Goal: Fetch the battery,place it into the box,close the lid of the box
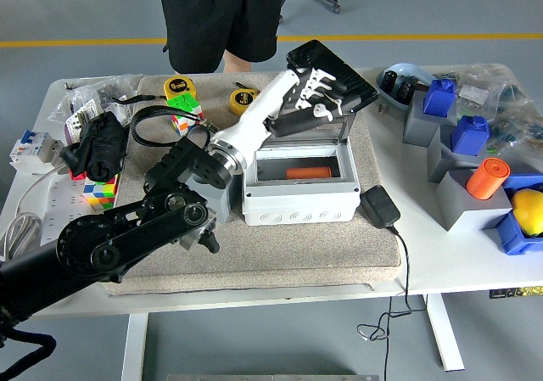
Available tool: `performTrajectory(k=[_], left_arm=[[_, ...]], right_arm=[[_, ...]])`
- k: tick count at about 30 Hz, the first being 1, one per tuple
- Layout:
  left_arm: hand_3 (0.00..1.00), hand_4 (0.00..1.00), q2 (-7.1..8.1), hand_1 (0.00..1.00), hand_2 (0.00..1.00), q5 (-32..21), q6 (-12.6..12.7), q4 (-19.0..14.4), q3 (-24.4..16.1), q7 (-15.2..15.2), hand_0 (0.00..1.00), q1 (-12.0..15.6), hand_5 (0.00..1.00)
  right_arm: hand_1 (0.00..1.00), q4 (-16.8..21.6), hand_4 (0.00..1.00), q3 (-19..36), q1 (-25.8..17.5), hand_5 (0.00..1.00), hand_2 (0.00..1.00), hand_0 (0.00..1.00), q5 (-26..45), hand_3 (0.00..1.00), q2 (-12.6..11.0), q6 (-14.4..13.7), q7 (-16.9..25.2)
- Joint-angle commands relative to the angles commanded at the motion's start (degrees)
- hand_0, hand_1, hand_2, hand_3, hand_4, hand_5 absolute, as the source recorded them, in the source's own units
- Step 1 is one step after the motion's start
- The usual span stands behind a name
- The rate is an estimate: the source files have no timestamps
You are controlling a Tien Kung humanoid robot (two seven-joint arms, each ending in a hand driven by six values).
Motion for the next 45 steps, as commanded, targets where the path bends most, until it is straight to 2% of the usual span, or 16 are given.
performTrajectory(k=[3,4,6,9,10,13,18,21,22,27,28,32,34,38,45], left_arm=[[0.692,0.998,0.40,0.698,0.662,4.2,-1.5,1.1,-1.4,1.8,0.659,-0.4,0.610],[0.751,0.998,0.46,0.779,0.744,5.4,-2.2,1.5,-1.6,2.8,0.785,-0.5,0.643],[0.751,0.998,0.54,0.779,0.744,8.7,-4.9,3.5,-1.4,5.7,0.785,-1.0,0.643],[0.751,0.998,0.64,0.779,0.744,13.0,-7.6,5.6,-0.2,8.9,0.785,-1.5,0.643],[0.771,0.998,0.63,0.818,0.775,14.5,-8.2,6.4,0.3,9.6,0.838,-1.8,0.675],[0.771,0.998,0.49,0.818,0.775,17.7,-9.0,8.1,1.8,10.6,0.838,-2.5,0.675],[0.768,0.998,0.67,0.812,0.770,19.8,-10.6,8.2,3.1,12.6,0.835,-2.5,0.689],[0.768,0.998,1.09,0.812,0.770,20.1,-11.8,6.8,3.3,13.9,0.835,-2.3,0.689],[0.725,0.998,1.20,0.680,0.709,20.3,-12.2,6.4,3.2,14.4,0.733,-2.2,0.681],[0.725,0.998,1.90,0.680,0.709,20.7,-13.4,3.8,2.8,16.0,0.733,-1.4,0.681],[0.656,0.998,2.04,0.527,0.619,20.8,-13.3,3.2,2.6,16.1,0.403,-1.2,0.673],[0.656,0.998,2.43,0.527,0.619,21.1,-14.8,1.1,2.5,17.4,0.403,-0.5,0.673],[0.647,0.998,2.43,0.523,0.616,21.1,-15.5,0.7,2.6,17.9,0.372,-0.2,0.710],[0.647,0.998,2.24,0.523,0.616,20.9,-16.9,0.4,3.1,19.3,0.372,0.8,0.710],[0.650,0.998,1.66,0.540,0.618,20.0,-16.9,0.9,4.2,19.2,0.375,1.5,0.713]], right_arm=[[0.643,0.1,0.951,0.2,0.1,0.482,0.668,0.574,-0.2,0.586,0.1,-0.1,0.1],[0.644,0.1,0.951,0.3,0.2,0.481,0.668,0.574,-0.2,0.586,0.1,-0.1,0.1],[0.644,0.2,0.951,0.3,0.3,0.481,0.668,0.574,-0.2,0.586,0.1,-0.1,0.1],[0.644,0.1,0.951,0.3,0.3,0.481,0.668,0.574,-0.2,0.586,0.1,-0.2,0.1],[0.643,0.1,0.951,0.3,0.3,0.481,0.668,0.574,-0.2,0.586,0.0,-0.1,0.1],[0.643,0.1,0.951,0.4,0.3,0.481,0.668,0.574,-0.1,0.586,0.1,-0.1,0.0],[0.643,0.2,0.951,0.7,0.3,0.481,0.668,0.574,-0.3,0.586,0.1,-0.1,0.1],[0.643,0.1,0.951,0.7,0.2,0.481,0.668,0.574,-0.2,0.586,0.0,-0.1,0.0],[0.643,0.1,0.952,0.7,0.2,0.481,0.668,0.574,-0.2,0.586,0.0,-0.1,0.0],[0.643,0.1,0.952,0.7,0.1,0.481,0.668,0.574,-0.3,0.586,0.0,-0.1,0.1],[0.643,0.1,0.952,0.8,0.1,0.481,0.668,0.574,-0.3,0.585,0.0,-0.1,0.1],[0.643,0.1,0.952,0.7,0.2,0.481,0.668,0.574,-0.3,0.585,0.1,-0.1,0.1],[0.643,0.1,0.952,0.7,0.2,0.481,0.668,0.576,-0.3,0.586,0.1,-0.1,0.1],[0.643,0.1,0.952,0.7,0.2,0.481,0.668,0.576,-0.2,0.586,0.1,-0.1,0.1],[0.643,0.0,0.952,0.6,0.2,0.481,0.668,0.574,-0.1,0.586,0.1,0.0,0.1]])
